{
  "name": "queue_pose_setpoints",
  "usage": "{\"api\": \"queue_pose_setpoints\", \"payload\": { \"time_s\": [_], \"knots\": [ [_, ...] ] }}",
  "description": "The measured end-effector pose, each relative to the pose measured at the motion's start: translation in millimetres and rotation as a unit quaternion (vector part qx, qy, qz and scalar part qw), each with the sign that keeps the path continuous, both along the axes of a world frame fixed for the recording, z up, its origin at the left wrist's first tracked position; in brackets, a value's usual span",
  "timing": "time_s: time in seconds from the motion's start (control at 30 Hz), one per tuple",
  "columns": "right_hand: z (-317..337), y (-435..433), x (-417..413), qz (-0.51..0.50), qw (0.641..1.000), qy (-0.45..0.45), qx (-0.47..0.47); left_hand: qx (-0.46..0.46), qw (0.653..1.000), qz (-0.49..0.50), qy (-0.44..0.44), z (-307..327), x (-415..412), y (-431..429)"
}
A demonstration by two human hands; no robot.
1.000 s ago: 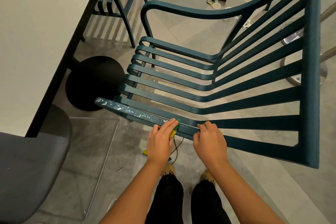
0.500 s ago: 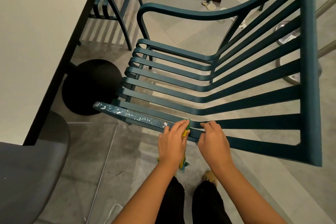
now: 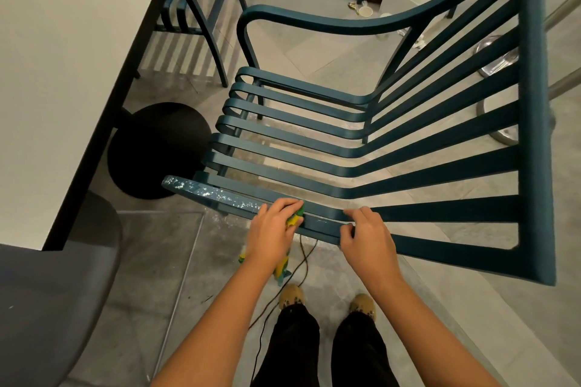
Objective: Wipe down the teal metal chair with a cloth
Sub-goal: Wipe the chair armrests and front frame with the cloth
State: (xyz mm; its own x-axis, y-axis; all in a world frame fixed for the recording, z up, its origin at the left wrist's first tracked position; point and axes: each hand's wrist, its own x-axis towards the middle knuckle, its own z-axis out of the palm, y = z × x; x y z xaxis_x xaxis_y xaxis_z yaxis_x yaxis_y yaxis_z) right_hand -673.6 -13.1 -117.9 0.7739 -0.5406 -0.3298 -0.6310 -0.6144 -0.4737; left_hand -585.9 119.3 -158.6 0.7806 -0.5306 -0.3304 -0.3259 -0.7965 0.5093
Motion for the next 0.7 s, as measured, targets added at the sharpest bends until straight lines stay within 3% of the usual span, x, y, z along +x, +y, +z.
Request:
{"api": "queue_pose_setpoints", "payload": {
  "time_s": [0.1, 0.2, 0.27, 0.4, 0.53, 0.63, 0.7],
  "knots": [
    [5.6, -5.5, 11.4, -0.072, 0.984, -0.060, 0.155, -0.146, 0.982, 0.046, 0.112, 15.6, -6.8, 3.9],
    [16.8, -9.8, 25.4, -0.106, 0.917, 0.005, 0.385, -0.195, 0.968, 0.065, 0.143, 31.4, -17.7, -2.3],
    [19.3, -11.1, 29.9, -0.088, 0.877, 0.049, 0.469, -0.200, 0.966, 0.069, 0.146, 35.6, -23.3, -6.6],
    [14.4, -16.7, 26.9, -0.080, 0.869, 0.029, 0.488, -0.211, 0.959, 0.088, 0.167, 36.2, -28.1, -3.4],
    [9.6, -21.7, 16.0, -0.111, 0.848, 0.009, 0.519, -0.145, 0.943, 0.066, 0.292, 29.0, -24.2, 16.8],
    [4.7, -19.6, 10.1, -0.168, 0.827, -0.008, 0.536, -0.159, 0.919, 0.079, 0.353, 20.4, -19.1, 30.3],
    [2.4, -15.6, 8.5, -0.166, 0.842, -0.014, 0.513, -0.187, 0.905, 0.103, 0.369, 21.1, -14.7, 33.7]
  ]
}}
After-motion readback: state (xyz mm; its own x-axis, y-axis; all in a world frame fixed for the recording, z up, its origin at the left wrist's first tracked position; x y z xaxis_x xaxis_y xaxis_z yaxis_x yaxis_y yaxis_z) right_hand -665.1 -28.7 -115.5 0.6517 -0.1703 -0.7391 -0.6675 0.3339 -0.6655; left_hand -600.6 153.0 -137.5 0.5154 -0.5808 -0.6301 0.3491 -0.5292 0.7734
